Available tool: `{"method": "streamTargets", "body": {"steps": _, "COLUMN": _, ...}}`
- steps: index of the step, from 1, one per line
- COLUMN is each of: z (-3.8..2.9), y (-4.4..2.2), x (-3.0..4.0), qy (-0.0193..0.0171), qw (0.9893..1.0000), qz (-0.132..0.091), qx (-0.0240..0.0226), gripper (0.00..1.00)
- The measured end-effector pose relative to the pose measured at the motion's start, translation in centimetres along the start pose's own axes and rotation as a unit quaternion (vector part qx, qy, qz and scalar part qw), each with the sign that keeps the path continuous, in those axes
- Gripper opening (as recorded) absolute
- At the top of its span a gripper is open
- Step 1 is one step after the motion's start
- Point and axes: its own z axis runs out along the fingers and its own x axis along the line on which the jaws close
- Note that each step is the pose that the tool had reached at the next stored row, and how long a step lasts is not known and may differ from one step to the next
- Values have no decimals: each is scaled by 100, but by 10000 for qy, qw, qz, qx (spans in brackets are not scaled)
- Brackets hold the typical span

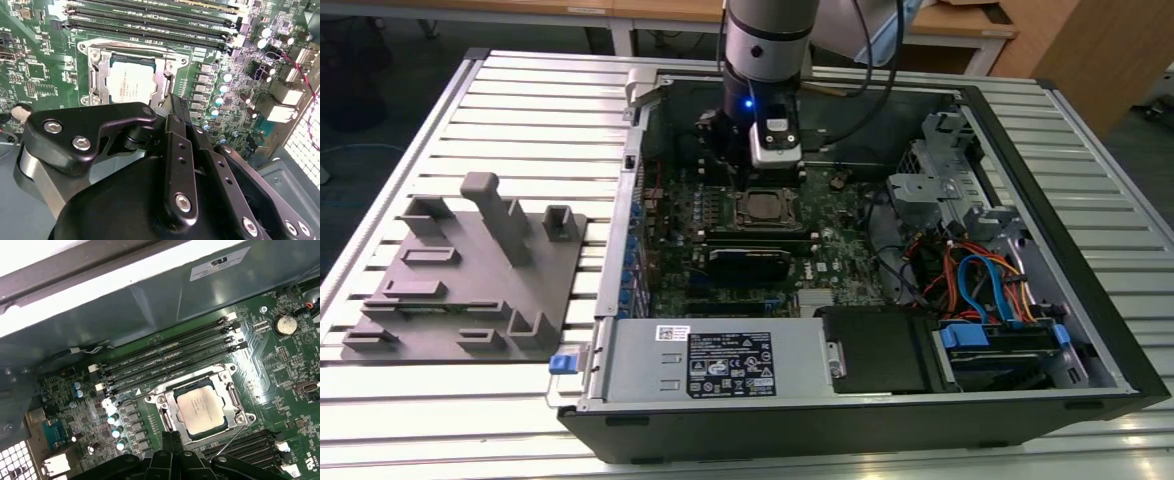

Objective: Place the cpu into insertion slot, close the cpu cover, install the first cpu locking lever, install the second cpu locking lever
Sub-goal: 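Install the first cpu locking lever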

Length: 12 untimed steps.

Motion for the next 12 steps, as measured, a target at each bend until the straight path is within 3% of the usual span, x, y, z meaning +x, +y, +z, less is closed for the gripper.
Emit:
{"method": "streamTargets", "body": {"steps": 6, "z": -16, "y": 1, "x": 3, "qy": -31, "qw": 10000, "qz": -79, "qx": -13, "gripper": 10}}
{"method": "streamTargets", "body": {"steps": 8, "z": -17, "y": 1, "x": 4, "qy": -20, "qw": 9992, "qz": -399, "qx": 4, "gripper": 10}}
{"method": "streamTargets", "body": {"steps": 12, "z": -17, "y": 1, "x": 3, "qy": -19, "qw": 9979, "qz": -647, "qx": 13, "gripper": 10}}
